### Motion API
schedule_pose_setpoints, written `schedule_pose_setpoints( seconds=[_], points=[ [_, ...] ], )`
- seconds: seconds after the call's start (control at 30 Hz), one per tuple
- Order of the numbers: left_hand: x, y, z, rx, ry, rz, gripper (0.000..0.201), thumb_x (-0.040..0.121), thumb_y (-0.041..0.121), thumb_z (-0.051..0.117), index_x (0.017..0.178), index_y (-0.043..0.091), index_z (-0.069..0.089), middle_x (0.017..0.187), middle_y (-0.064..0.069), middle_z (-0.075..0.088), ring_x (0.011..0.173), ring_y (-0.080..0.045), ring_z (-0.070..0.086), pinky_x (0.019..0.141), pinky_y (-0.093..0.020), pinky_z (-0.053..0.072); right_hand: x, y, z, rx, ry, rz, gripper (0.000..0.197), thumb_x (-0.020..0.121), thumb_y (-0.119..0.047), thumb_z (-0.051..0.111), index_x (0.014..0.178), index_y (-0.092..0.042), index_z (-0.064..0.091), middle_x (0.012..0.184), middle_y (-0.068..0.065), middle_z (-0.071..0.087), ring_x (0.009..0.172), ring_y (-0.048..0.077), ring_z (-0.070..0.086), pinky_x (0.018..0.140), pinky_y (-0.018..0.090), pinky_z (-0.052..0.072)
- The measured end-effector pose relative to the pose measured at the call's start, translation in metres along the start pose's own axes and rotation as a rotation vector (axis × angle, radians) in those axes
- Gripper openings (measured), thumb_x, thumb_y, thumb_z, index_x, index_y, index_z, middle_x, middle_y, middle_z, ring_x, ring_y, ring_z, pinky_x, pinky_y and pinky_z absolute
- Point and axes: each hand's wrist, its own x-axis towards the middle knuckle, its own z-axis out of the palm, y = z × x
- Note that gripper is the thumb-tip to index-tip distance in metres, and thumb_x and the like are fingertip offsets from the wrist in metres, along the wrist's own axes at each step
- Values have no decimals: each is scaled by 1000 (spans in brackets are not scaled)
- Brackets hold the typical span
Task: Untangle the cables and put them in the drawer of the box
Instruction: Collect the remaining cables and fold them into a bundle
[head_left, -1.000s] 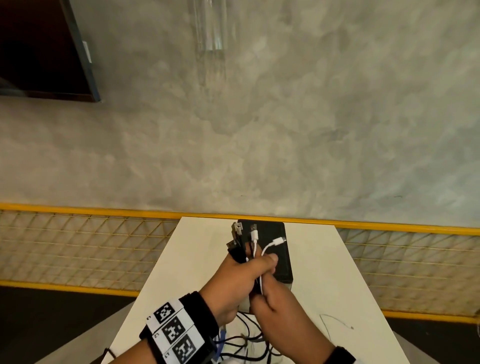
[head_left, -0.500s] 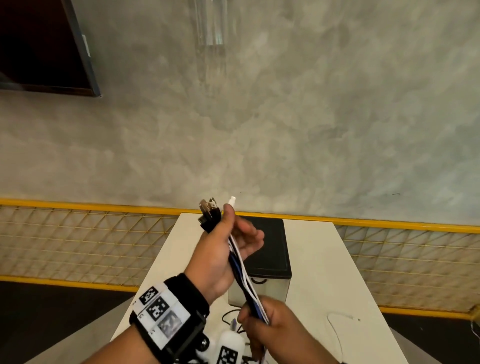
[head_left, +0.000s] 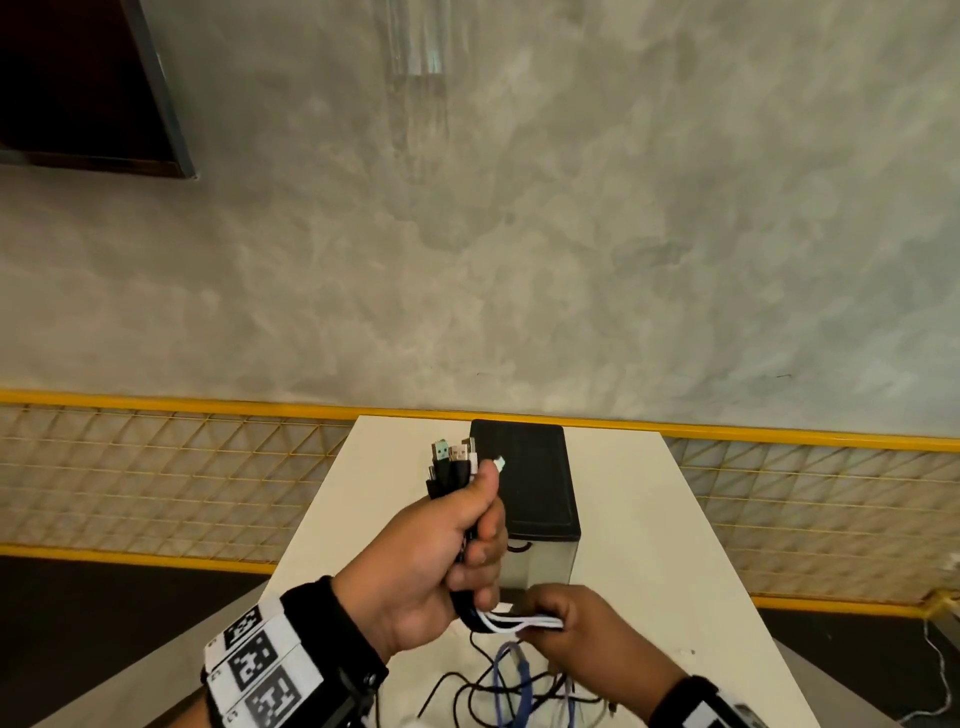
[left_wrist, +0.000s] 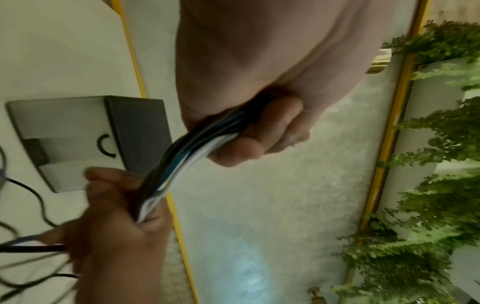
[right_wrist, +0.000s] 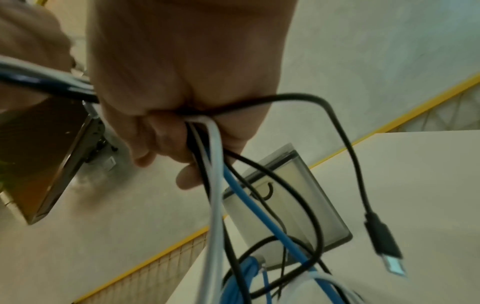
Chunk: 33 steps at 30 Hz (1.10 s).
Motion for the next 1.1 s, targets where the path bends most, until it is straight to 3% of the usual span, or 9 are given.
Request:
schedule_pose_setpoints(
  seconds=[0.2, 0.33, 0.5, 0.63, 0.77, 0.87, 0.93, 1.0, 1.1],
  points=[
    [-3, -31, -19, 140, 57, -240, 54, 97, 55, 43, 56, 20, 46, 51, 3, 30, 37, -7, 17, 44, -22, 25, 12, -12, -20, -239, -28, -15, 34, 70, -6, 62, 75, -39, 67, 79, -14, 70, 75, -3, 65, 69, 13, 50],
    [1, -59, -35, 151, 151, -334, 53, 98, 52, 44, 67, 13, 62, 58, -3, 55, 34, -8, 24, 40, -18, 24, 14, -30, -15, -377, 2, -23, 25, 68, -8, 62, 76, -31, 66, 67, -16, 60, 62, -4, 57, 56, 9, 40],
    [6, -82, -31, 272, 258, -211, 35, 100, 42, 50, 94, 8, 59, 54, 1, 56, 35, -12, 33, 40, -19, 24, 19, -44, -1, -525, 101, -119, 14, 71, -14, 59, 71, -26, 52, 65, -10, 52, 66, 10, 51, 51, 22, 33],
    [10, -85, -34, 374, 112, -115, 34, 94, 46, 58, 89, 12, 62, 68, -5, 59, 41, -9, 41, 44, -21, 28, 22, -39, 2, -547, 106, -109, 14, 71, -22, 63, 72, -26, 50, 68, -9, 56, 68, 14, 57, 56, 29, 44],
    [16, -80, -47, 604, -19, -37, 16, 81, 29, 78, 84, 15, 71, 66, 1, 64, 64, -14, 56, 65, -24, 43, 25, -39, 4, -475, 111, -90, 15, 74, -23, 67, 84, -23, 55, 84, -3, 66, 77, 17, 62, 66, 35, 51],
    [23, -79, -51, 727, -70, -25, 10, 82, 16, 75, 75, 21, 70, 66, 5, 68, 63, -6, 62, 67, -19, 48, 27, -39, 3, -416, 83, -78, 17, 76, -18, 66, 88, -21, 55, 86, -4, 64, 79, 16, 62, 67, 33, 49],
    [27, -82, -52, 678, -57, -19, 6, 86, 14, 69, 81, 16, 71, 74, -2, 71, 73, -12, 69, 82, -30, 53, 30, -35, 0, -383, 88, -52, 18, 74, -14, 67, 84, -20, 53, 82, -4, 62, 77, 17, 61, 64, 31, 47],
    [29, -84, -51, 556, -20, -25, 9, 92, 11, 63, 86, 13, 68, 69, -6, 67, 66, -20, 68, 69, -34, 54, 30, -28, -6, -284, 95, -19, 18, 75, -15, 68, 84, -18, 53, 78, -1, 63, 74, 20, 64, 60, 29, 48],
    [35, -85, -56, 506, 126, 40, 16, 96, 12, 58, 85, 19, 66, 58, -1, 50, 50, -17, 48, 49, -27, 38, 25, -15, -10, 37, 57, 41, 23, 77, -12, 73, 92, -15, 57, 85, 12, 71, 73, 26, 71, 63, 33, 59]
  ],
)
